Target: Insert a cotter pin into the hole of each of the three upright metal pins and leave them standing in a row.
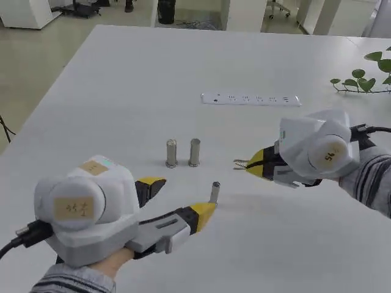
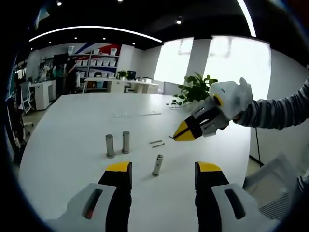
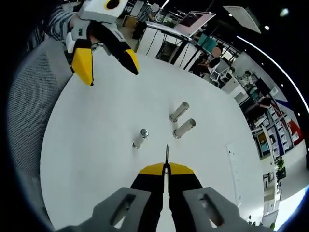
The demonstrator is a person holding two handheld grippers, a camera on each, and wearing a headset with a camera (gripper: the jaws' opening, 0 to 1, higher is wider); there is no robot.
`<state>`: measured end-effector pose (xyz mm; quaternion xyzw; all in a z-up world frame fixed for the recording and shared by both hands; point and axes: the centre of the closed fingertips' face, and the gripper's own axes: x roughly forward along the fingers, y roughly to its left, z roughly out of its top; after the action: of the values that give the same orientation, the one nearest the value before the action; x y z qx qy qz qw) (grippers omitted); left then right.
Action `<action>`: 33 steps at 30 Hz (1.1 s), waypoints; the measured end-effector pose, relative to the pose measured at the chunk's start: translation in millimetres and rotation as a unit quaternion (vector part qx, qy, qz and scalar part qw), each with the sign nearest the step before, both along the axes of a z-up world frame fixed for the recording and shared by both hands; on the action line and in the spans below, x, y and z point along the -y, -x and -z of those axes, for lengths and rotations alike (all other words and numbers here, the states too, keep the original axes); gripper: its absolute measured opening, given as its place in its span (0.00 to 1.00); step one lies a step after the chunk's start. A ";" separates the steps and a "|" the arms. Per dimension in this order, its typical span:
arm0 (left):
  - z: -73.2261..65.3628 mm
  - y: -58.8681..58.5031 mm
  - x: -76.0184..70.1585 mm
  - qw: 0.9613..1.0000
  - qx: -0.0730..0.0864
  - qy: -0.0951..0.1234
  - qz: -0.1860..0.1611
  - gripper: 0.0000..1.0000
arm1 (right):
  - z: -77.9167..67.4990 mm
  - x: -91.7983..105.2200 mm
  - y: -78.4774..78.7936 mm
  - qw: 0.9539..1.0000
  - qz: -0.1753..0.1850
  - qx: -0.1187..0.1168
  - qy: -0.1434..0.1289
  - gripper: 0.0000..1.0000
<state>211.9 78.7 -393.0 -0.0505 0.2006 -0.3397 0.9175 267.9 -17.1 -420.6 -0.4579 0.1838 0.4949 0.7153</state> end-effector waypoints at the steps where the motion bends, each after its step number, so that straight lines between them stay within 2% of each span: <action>1: -1.6 -0.5 1.7 1.000 0.001 0.001 0.004 0.48 | -2.4 -2.5 3.6 1.000 -0.008 0.007 0.001 0.00; 3: -4.4 -1.8 5.7 1.000 -0.005 0.010 0.013 0.47 | -5.3 -5.5 7.9 1.000 -0.016 0.015 0.001 0.00; 6: -9.9 -1.9 12.0 1.000 -0.001 0.016 0.027 0.40 | -10.1 -12.7 17.3 0.999 -0.038 0.034 0.008 0.00; 9: -13.4 -1.6 19.1 0.999 -0.011 0.039 0.034 0.35 | -13.2 -19.5 26.9 0.997 -0.057 0.047 0.012 0.00; 10: -13.1 -0.5 21.5 0.998 -0.021 0.045 0.035 0.33 | -14.7 -22.3 30.7 0.996 -0.064 0.054 0.014 0.00; 12: -12.3 2.0 25.4 0.998 -0.027 0.047 0.040 0.27 | -18.8 -27.3 35.0 0.993 -0.081 0.079 0.021 0.00; 16: -13.7 4.0 30.2 0.997 -0.031 0.053 0.039 0.24 | -22.9 -37.0 48.9 0.991 -0.101 0.088 0.014 0.00; 22: -17.7 1.7 33.1 0.997 -0.031 0.068 0.034 0.15 | -28.7 -46.7 57.5 0.989 -0.110 0.096 0.002 0.00; 23: -19.3 1.6 34.3 0.996 -0.034 0.078 0.033 0.14 | -29.5 -48.1 58.7 0.989 -0.111 0.098 0.001 0.00; 29: -18.5 0.8 36.1 0.995 -0.047 0.088 0.032 0.05 | -34.5 -53.7 63.8 0.989 -0.113 0.098 -0.014 0.00; 31: -19.7 -0.7 36.7 0.993 -0.053 0.103 0.031 0.03 | -37.1 -54.7 64.2 0.988 -0.113 0.100 -0.017 0.00; 33: -20.6 -1.5 36.5 0.992 -0.056 0.109 0.029 0.02 | -38.4 -55.0 63.7 0.989 -0.110 0.100 -0.020 0.00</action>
<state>213.4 42.2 -372.5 -0.1629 0.2146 -0.3824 0.8838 204.1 37.9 -382.2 -0.5078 0.0499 0.5257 0.6807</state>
